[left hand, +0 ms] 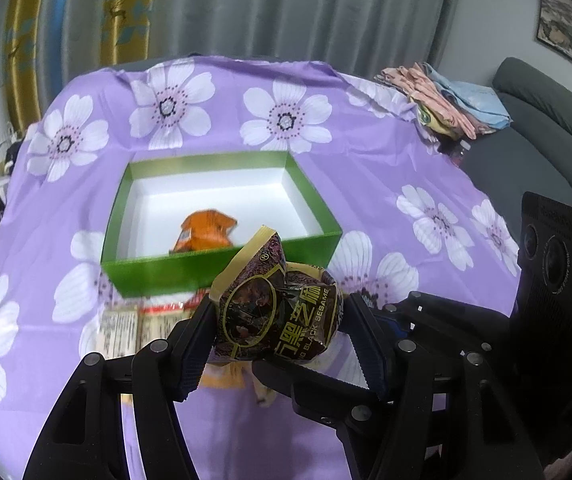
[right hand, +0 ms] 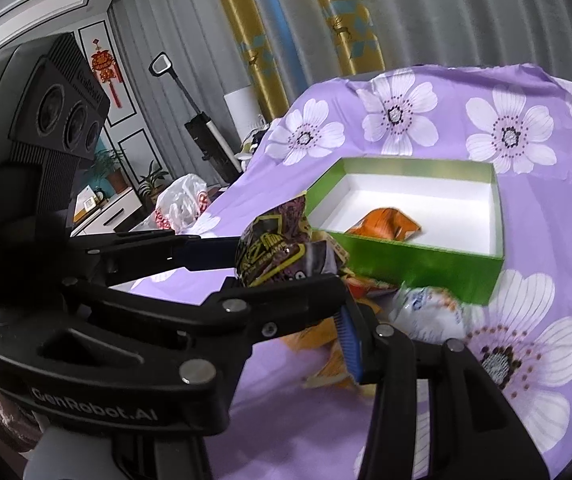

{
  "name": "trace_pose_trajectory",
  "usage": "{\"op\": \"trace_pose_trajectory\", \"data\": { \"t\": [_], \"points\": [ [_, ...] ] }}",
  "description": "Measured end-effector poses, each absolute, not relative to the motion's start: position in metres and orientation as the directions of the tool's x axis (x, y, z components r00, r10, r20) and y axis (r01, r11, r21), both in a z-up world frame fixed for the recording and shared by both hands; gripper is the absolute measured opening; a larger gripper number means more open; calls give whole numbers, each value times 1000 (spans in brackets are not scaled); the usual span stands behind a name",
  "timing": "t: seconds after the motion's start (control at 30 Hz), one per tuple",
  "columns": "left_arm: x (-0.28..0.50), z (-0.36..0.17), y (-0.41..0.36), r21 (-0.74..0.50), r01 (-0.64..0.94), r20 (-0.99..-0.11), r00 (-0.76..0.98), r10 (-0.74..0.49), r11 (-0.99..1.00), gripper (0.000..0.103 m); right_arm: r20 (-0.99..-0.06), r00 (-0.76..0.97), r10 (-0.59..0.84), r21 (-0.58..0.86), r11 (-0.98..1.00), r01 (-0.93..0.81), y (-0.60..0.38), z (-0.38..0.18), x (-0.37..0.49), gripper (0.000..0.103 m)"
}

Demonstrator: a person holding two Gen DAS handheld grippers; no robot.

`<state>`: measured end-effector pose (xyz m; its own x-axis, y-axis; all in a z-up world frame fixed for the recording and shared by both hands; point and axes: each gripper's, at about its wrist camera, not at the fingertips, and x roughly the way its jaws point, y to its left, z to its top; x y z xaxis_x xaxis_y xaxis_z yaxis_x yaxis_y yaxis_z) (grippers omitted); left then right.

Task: Organize snacks
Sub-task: 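Carry the dark packet into the green box and open the right tool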

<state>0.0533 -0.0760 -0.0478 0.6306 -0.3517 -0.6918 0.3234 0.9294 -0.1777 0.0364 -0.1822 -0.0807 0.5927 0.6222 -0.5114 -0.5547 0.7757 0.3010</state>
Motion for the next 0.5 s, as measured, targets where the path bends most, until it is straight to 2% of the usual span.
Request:
{"op": "trace_pose_trajectory", "data": {
  "t": [0.5],
  "points": [
    [117, -38, -96, -189, 362, -669, 634, -389, 913, 64, -503, 645, 575, 257, 812, -523, -201, -67, 98, 47]
  ]
}}
